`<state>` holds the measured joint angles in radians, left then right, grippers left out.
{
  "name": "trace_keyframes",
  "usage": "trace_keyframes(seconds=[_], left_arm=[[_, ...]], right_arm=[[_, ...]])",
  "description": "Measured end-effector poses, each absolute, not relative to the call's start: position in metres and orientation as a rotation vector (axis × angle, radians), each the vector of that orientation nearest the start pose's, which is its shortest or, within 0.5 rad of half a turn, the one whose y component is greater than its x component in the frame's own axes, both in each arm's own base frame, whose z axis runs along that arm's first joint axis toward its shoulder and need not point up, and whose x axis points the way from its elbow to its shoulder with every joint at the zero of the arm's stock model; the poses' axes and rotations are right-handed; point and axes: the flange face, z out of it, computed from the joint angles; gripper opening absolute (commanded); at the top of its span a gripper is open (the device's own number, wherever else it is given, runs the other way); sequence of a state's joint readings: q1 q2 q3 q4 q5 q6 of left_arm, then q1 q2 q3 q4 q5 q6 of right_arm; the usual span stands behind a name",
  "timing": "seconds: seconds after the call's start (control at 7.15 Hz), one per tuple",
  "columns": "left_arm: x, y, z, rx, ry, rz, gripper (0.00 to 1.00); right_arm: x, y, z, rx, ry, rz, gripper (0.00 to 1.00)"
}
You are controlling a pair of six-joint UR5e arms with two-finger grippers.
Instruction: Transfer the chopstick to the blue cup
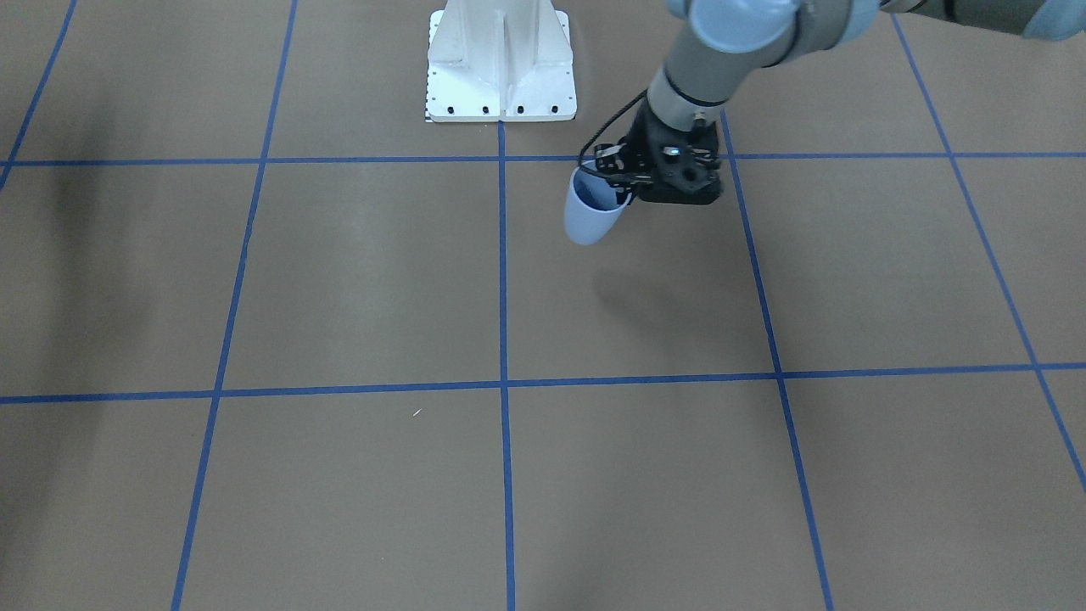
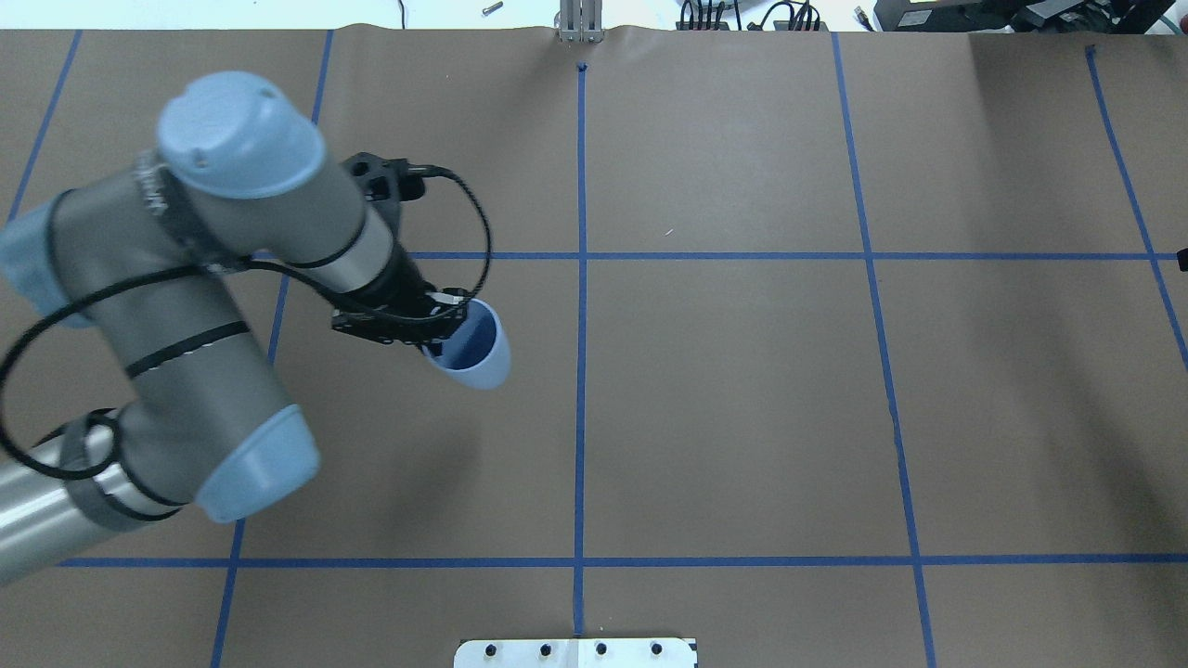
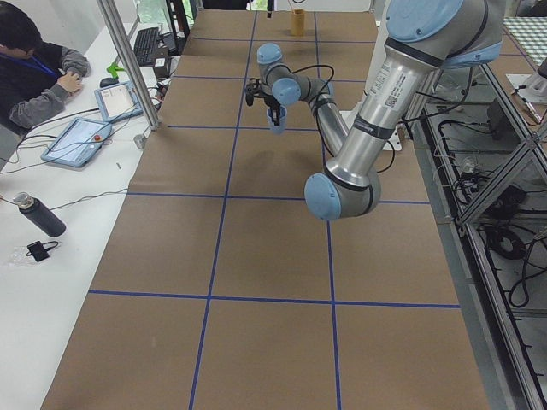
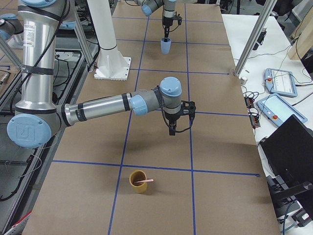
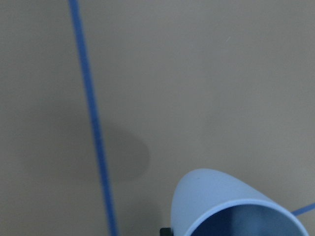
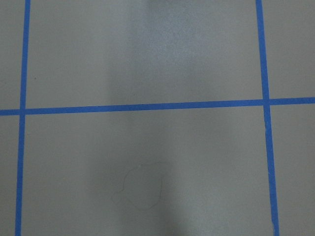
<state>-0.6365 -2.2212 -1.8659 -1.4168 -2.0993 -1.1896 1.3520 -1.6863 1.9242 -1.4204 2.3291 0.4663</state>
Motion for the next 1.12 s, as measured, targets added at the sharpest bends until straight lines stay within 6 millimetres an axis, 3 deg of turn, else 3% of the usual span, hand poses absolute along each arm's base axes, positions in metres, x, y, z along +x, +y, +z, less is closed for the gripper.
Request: trace_keyframes(seconds=[0.14, 0.28, 0.42, 0.56, 0.7, 0.98, 1.12], left_arm=[[0.492, -0.436, 0.147, -0.058, 0.882, -0.064, 0.0], [0.525, -0.433, 0.14, -0.039, 0.865, -0.082, 0.0], [0.55, -0.431, 0.144, -0.02, 0.862, -0.094, 0.15], [0.564, -0.432, 0.15, -0.009, 0.863, -0.098, 0.66], [0.569, -0.433, 0.153, -0.004, 0.862, -0.098, 0.98], [0.561, -0.432, 0.145, 0.011, 0.883, -0.094, 0.99], [0.537, -0.437, 0.131, 0.016, 0.912, -0.102, 0.99]], right_arm=[[-0.035, -0.455, 0.521, 0.096, -0.829, 0.086, 1.0], [-0.036, -0.455, 0.521, 0.093, -0.829, 0.088, 1.0], [-0.037, -0.455, 0.521, 0.092, -0.83, 0.089, 1.0], [-0.037, -0.456, 0.521, 0.093, -0.83, 0.09, 1.0], [-0.037, -0.456, 0.521, 0.093, -0.83, 0.09, 1.0], [-0.037, -0.457, 0.518, 0.098, -0.831, 0.088, 1.0], [-0.035, -0.458, 0.515, 0.107, -0.832, 0.09, 1.0]])
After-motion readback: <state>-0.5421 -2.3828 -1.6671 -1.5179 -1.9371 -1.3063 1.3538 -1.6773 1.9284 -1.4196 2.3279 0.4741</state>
